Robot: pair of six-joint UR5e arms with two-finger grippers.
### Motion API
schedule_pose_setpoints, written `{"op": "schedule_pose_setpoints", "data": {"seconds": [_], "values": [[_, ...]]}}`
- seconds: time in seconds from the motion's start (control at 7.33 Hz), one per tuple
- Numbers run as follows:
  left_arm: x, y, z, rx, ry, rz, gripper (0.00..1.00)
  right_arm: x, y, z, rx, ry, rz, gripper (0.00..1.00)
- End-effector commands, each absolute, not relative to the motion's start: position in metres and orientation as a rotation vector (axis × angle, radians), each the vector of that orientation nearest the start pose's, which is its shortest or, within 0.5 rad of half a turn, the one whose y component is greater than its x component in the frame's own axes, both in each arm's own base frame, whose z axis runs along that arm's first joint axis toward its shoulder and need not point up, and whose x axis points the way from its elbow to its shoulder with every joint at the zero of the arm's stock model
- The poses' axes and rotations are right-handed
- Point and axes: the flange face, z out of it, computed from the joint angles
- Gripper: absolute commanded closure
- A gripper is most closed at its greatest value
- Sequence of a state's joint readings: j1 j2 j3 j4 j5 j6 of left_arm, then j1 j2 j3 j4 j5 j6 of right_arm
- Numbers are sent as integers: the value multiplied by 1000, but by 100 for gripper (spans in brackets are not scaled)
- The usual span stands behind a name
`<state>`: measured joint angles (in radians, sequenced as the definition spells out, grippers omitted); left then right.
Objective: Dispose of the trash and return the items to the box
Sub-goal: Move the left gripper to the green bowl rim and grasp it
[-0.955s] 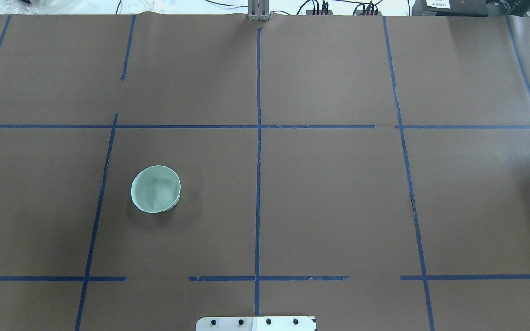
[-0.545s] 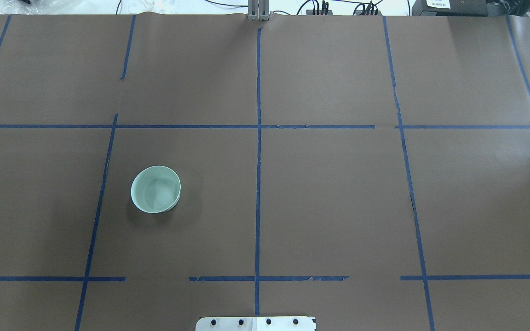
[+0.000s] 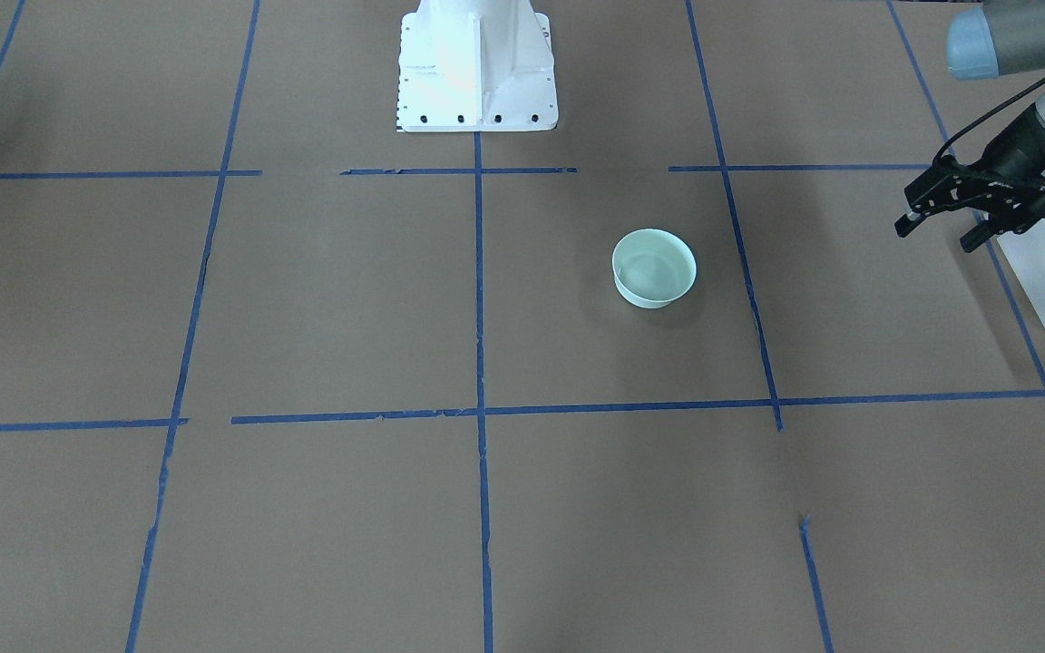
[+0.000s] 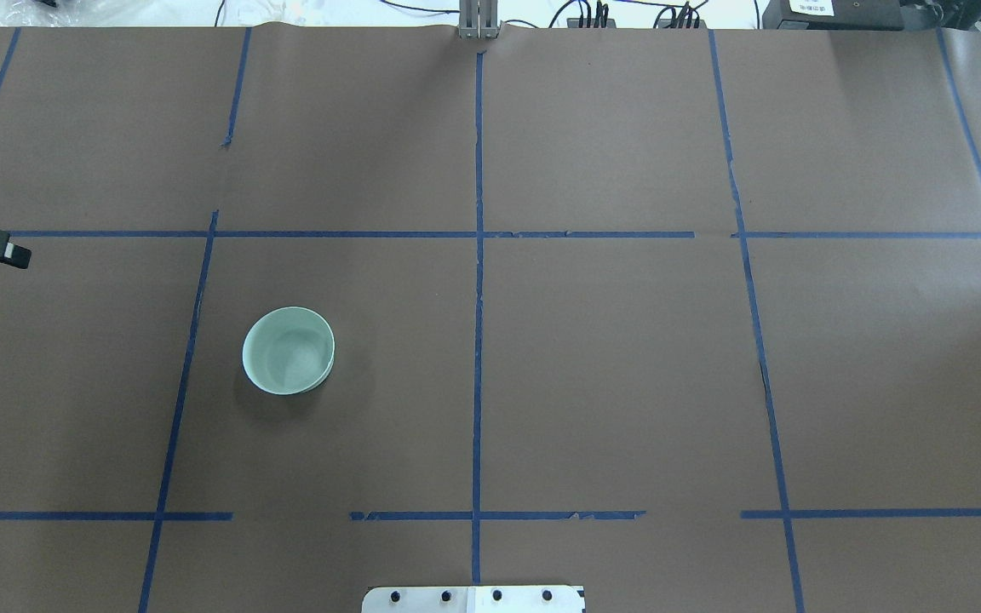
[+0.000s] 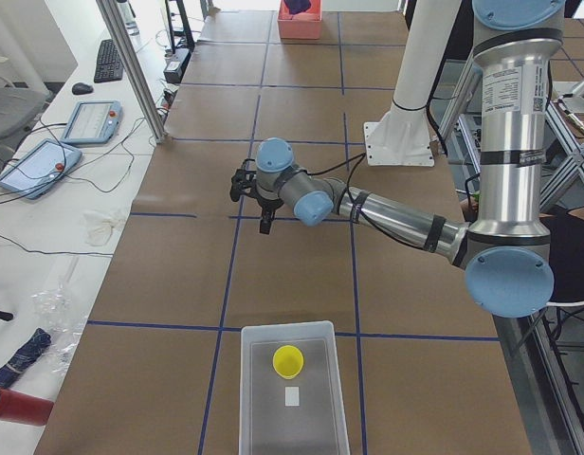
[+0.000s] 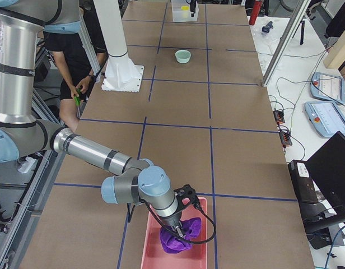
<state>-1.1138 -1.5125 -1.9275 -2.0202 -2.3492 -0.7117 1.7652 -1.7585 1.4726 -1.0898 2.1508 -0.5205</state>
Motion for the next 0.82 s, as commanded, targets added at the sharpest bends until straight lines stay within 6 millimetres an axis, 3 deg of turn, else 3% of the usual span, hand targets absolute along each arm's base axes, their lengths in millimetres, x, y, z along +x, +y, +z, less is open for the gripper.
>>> {"op": "schedule_pose_setpoints", "data": {"seconds": [0.0, 0.14, 0.27, 0.41, 0.55, 0.68], "values": [[196, -430, 421, 114, 1055, 29, 0, 142, -398, 733, 348, -623, -242, 0], [216, -420, 409, 120, 1042, 12, 0, 130, -407, 697, 297, -696, -188, 0], [241, -409, 399, 108, 1033, -14, 0, 113, -413, 639, 225, -725, -158, 0], [268, -403, 387, 103, 1032, -36, 0, 100, -412, 595, 179, -735, -141, 0], [308, -391, 374, 75, 1038, -61, 0, 89, -414, 568, 174, -742, -98, 0], [347, -388, 366, 62, 1033, -91, 0, 81, -426, 555, 163, -752, -43, 0]]}}
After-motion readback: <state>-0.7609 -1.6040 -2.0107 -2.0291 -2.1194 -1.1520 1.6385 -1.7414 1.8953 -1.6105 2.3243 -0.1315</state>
